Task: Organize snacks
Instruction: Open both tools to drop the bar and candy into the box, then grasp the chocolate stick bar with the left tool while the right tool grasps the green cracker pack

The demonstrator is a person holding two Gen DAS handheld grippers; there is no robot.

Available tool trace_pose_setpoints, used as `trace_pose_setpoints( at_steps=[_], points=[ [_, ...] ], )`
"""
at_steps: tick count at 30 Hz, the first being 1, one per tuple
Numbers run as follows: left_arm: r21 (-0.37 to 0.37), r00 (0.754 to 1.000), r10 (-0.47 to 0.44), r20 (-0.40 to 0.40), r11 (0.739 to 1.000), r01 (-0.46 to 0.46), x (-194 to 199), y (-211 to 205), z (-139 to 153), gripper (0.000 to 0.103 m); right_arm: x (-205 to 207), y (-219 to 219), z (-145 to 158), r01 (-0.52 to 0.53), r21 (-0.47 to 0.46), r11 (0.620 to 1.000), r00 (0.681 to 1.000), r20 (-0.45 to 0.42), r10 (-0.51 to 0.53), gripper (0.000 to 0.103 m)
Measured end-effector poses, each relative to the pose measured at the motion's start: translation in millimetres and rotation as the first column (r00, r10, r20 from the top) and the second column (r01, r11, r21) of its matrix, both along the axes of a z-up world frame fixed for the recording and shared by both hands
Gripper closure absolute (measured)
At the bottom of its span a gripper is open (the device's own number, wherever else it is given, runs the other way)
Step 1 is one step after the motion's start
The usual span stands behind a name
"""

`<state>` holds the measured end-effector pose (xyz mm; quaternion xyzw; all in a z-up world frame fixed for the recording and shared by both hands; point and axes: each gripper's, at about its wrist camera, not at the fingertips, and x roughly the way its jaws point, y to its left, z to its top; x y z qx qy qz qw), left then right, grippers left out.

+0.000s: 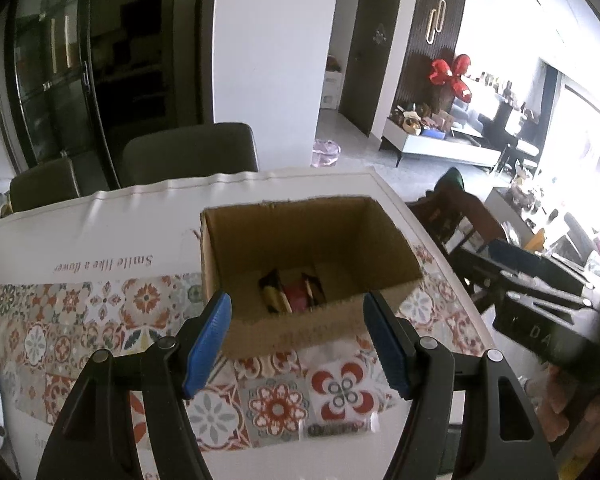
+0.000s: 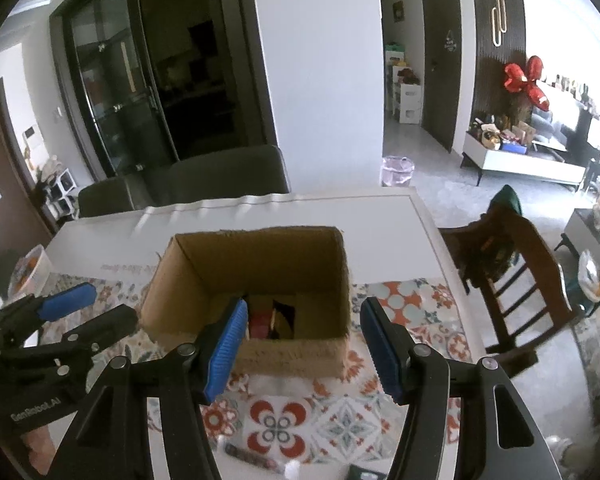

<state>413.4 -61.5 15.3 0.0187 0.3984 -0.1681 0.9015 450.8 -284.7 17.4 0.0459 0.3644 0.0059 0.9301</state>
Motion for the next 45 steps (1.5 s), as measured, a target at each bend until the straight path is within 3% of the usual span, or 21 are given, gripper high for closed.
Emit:
trace_pose_setpoints(
  at_steps=[13,19,26,30,35,41,45],
  points=[
    [0.077,0.998,-0.064,-0.025,0.995,0.066,-44,-13,-23,0.035,-44,-18,-20,0.103,-0.024,0.994,0.994,-0.036,-0.104,0.043],
    [0.048,0.994,-0.046,-0.103,0.998,0.051,-59,-16,-44,0.035,-65,-27,-41,0.145,-0.011,0.989,0.985,-0.093,-0.145,0.043],
    [0.009,0.968,-0.004,-0.252,1.0,0.006,-62,-18,-79,0.036,-78,-37,-71,0.186,-0.021,0.982,0.968,-0.169,-0.187,0.043],
    [-0.037,0.931,0.044,-0.363,0.997,-0.062,-59,-18,-102,0.036,-80,-42,-92,0.206,-0.005,0.979,0.95,-0.237,-0.201,0.043],
    [-0.06,0.858,0.106,-0.503,0.986,-0.157,-49,-22,-134,0.042,-79,-47,-121,0.251,0.03,0.967,0.914,-0.337,-0.227,0.043],
    [-0.068,0.796,0.154,-0.586,0.969,-0.237,-40,-30,-158,0.047,-77,-50,-154,0.292,0.057,0.955,0.868,-0.435,-0.24,0.043],
    [-0.059,0.779,0.186,-0.599,0.96,-0.275,-34,-34,-170,0.051,-78,-50,-169,0.295,0.062,0.954,0.853,-0.467,-0.233,0.043]
  ],
)
